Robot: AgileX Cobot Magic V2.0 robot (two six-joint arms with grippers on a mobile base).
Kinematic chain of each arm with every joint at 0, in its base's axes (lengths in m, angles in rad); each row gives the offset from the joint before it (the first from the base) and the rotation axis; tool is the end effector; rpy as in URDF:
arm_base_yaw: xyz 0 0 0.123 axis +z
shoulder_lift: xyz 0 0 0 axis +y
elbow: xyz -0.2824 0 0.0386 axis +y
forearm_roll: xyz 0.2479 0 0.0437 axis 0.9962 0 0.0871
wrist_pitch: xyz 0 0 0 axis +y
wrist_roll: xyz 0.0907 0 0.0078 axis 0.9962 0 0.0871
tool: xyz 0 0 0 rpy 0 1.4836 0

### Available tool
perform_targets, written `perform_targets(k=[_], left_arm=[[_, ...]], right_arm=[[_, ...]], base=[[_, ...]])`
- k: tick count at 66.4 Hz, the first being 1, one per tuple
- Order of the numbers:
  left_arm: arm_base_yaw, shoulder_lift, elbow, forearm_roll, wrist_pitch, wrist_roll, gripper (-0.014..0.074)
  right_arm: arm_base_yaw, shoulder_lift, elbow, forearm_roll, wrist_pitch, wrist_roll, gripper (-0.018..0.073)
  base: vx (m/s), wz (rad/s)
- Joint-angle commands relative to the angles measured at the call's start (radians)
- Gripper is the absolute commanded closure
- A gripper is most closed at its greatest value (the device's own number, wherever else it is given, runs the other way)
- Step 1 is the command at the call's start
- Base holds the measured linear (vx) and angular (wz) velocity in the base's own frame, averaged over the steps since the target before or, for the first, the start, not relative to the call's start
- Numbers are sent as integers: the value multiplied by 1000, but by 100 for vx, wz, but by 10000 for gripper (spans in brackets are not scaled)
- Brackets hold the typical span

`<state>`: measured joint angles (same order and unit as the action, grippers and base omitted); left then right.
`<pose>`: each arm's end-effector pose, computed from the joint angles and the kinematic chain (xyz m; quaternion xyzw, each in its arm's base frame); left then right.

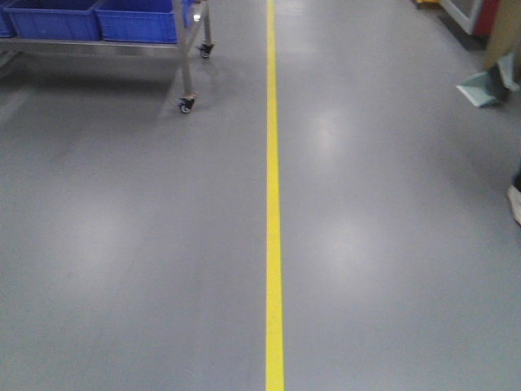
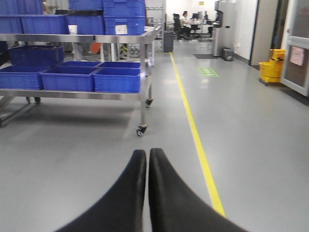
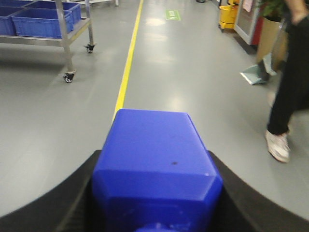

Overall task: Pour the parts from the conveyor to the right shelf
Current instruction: 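Drive along the yellow floor line carrying the blue block, then turn and drive up to the shelf of blue bins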

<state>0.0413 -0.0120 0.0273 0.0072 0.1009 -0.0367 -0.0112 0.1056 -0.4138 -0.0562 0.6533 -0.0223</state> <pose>0.0566 0.0024 0.1953 -0.0257 0.7168 0.0044 0.6968 0.0341 -0.0035 0.2847 -0.0116 0.7918 -0.0374 0.6095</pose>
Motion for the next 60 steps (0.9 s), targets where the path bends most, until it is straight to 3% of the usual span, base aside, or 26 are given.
perform_targets(k=[1,60], left_arm=[[-5,-11,-20,-7,-79,-8,603],[-5,-11,-20,-7,-79,-8,603]], right_arm=[[-3,14,-26,-6,-84,-1,564],[-2,14,-26,-7,-83,-1,564]], base=[[77,28],[73,46]])
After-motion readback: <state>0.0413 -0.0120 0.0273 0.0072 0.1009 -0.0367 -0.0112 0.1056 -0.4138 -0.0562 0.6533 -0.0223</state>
